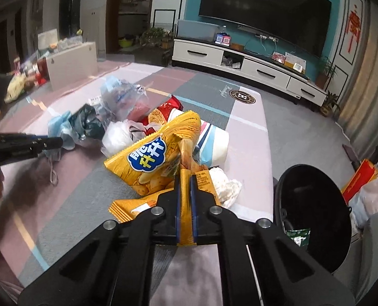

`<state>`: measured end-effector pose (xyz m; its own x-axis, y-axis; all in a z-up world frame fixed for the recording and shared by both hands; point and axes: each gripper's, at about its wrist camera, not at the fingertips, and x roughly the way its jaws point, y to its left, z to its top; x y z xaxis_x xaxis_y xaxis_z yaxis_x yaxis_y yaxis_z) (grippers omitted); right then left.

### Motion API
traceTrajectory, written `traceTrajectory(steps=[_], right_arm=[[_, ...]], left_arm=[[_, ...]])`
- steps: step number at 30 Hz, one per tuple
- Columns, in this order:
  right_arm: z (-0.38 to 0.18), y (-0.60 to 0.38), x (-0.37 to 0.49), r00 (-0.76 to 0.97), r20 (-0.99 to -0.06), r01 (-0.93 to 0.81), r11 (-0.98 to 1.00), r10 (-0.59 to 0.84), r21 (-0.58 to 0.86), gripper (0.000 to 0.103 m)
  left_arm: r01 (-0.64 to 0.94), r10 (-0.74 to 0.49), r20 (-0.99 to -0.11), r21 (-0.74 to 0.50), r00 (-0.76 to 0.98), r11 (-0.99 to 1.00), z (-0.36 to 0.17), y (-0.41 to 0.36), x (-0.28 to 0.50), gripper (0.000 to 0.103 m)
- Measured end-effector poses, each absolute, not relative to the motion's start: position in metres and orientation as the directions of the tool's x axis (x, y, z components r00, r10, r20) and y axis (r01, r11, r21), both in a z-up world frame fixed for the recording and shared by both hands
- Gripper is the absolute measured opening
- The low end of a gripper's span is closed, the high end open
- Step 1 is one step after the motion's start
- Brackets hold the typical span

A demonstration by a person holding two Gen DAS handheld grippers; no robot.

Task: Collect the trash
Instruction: 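Grasp the yellow snack bag with the right tool while the left grasps the blue mask, then move both tools over the bin and open them to drop the bag and mask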

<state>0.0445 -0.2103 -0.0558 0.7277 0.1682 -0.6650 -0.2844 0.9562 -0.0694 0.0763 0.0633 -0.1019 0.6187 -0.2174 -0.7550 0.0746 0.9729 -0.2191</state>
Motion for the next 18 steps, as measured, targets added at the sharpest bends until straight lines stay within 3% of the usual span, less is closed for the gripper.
traceTrajectory(steps=[11,18], right_arm=[[-0.033,-0.249,0.013,0.749,-0.61,-0.217,0.966,0.259,0.144,0.006],[-0.017,-0.275,-0.003,0.782,-0.56,-0.171,0.958,0.274,0.23,0.006]], left_arm=[[0.129,-0.221,-0.696,-0.183,0.683,0.975,-0.054,0.057,0.028,0.015],[0.248,-0.312,-0.645,-0.191,0.698,0.95,-0.022,0.02,0.013,0.015]])
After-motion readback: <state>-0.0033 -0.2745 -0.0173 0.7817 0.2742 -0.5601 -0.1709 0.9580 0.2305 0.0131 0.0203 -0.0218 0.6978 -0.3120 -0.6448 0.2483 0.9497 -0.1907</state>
